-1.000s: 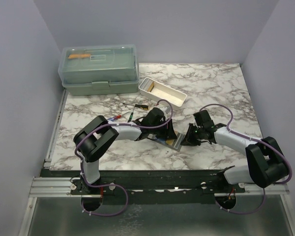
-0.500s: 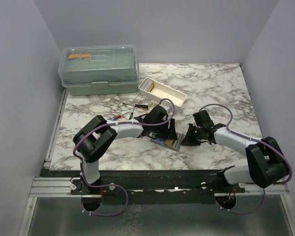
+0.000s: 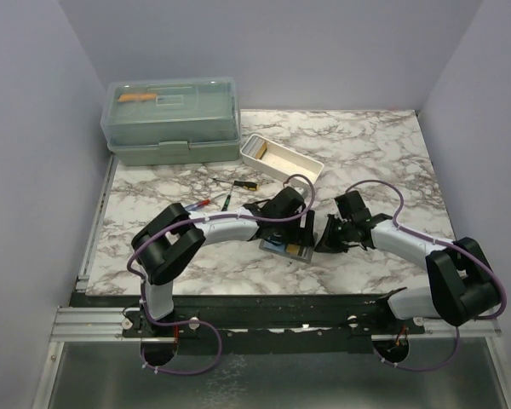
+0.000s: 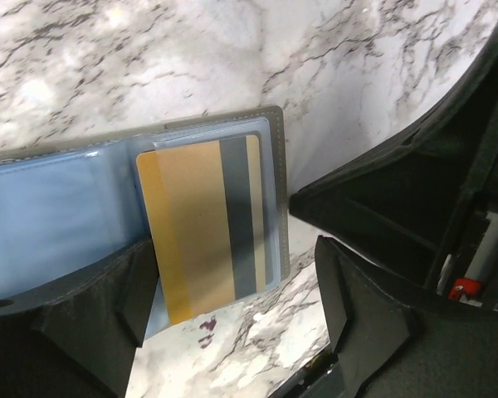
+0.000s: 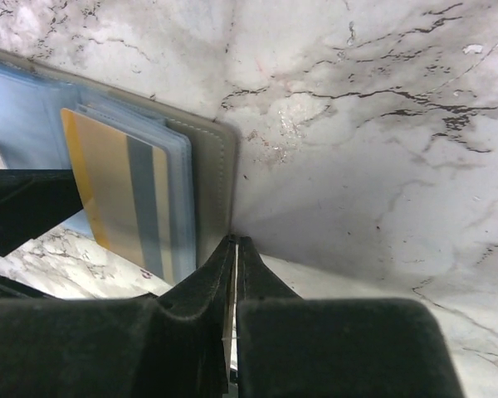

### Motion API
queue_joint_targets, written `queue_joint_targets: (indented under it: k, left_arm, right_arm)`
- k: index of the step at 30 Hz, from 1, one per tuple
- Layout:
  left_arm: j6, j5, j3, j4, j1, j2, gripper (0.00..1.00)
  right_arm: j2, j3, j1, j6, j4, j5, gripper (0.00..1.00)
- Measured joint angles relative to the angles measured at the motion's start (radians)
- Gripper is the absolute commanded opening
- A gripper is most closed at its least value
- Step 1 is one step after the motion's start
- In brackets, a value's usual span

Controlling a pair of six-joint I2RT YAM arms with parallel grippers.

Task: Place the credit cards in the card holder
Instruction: Insert the credit card into the card holder, then close the card holder at the center of the board.

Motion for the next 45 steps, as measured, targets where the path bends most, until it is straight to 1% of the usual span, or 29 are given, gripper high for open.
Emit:
queue_joint_targets:
  k: [1,3,10,16,21,23,25,30,31,32,34,37,40,42,45]
  left_arm:
    - [0.0,0.002,-0.003,-0.008,0.003,-0.005,0.85]
    - [0.002,0.014,-0.01,-0.027,0.006,-0.018,0.86]
    - [0.004,0.044,-0.029,-0.085,0.024,-0.062,0.86]
    - [-0.019,0.051,-0.02,-0.113,0.027,-0.05,0.85]
    - [-0.014,0.059,0.051,-0.139,-0.039,0.002,0.88]
    - [-0.014,0.065,0.051,-0.158,-0.049,-0.001,0.88]
    - [-0.014,0.08,0.051,-0.166,-0.038,-0.005,0.88]
    - [-0.007,0.137,0.037,-0.166,0.039,-0.047,0.88]
    - [-0.005,0.154,0.032,-0.166,0.059,-0.067,0.89]
    - [0.01,0.197,0.006,-0.176,0.109,-0.17,0.89]
    - [0.014,0.2,0.004,-0.176,0.114,-0.186,0.89]
    - [0.044,0.192,-0.039,-0.207,0.162,-0.243,0.89]
    - [0.063,0.132,-0.061,-0.25,0.203,-0.245,0.9]
    - [0.071,0.084,-0.069,-0.283,0.21,-0.229,0.89]
    - [0.077,0.042,-0.082,-0.306,0.206,-0.196,0.84]
  right_arm:
    - [0.001,0.0,0.0,0.0,0.002,0.0,0.06]
    - [0.001,0.0,0.001,0.0,0.002,0.0,0.06]
    - [-0.001,0.0,0.003,0.0,0.001,0.0,0.06]
    - [-0.002,0.0,0.003,-0.001,0.001,0.0,0.06]
    - [-0.003,0.0,0.0,-0.004,-0.001,0.001,0.06]
    - [-0.005,0.0,-0.003,-0.005,-0.002,0.003,0.06]
    - [-0.005,0.0,-0.002,-0.005,-0.002,0.002,0.06]
    - [-0.011,-0.004,-0.001,-0.004,-0.001,0.0,0.07]
    - [-0.014,-0.006,-0.001,-0.004,-0.002,0.0,0.09]
    - [-0.039,-0.017,-0.001,-0.003,-0.004,0.0,0.19]
    - [-0.047,-0.02,-0.001,-0.002,-0.001,-0.008,0.25]
    - [-0.094,-0.042,-0.003,0.004,0.006,-0.044,0.35]
    - [-0.119,-0.06,-0.018,0.012,0.032,-0.088,0.44]
    - [-0.119,-0.073,-0.037,0.022,0.056,-0.116,0.51]
    - [-0.118,-0.097,-0.067,0.038,0.089,-0.151,0.58]
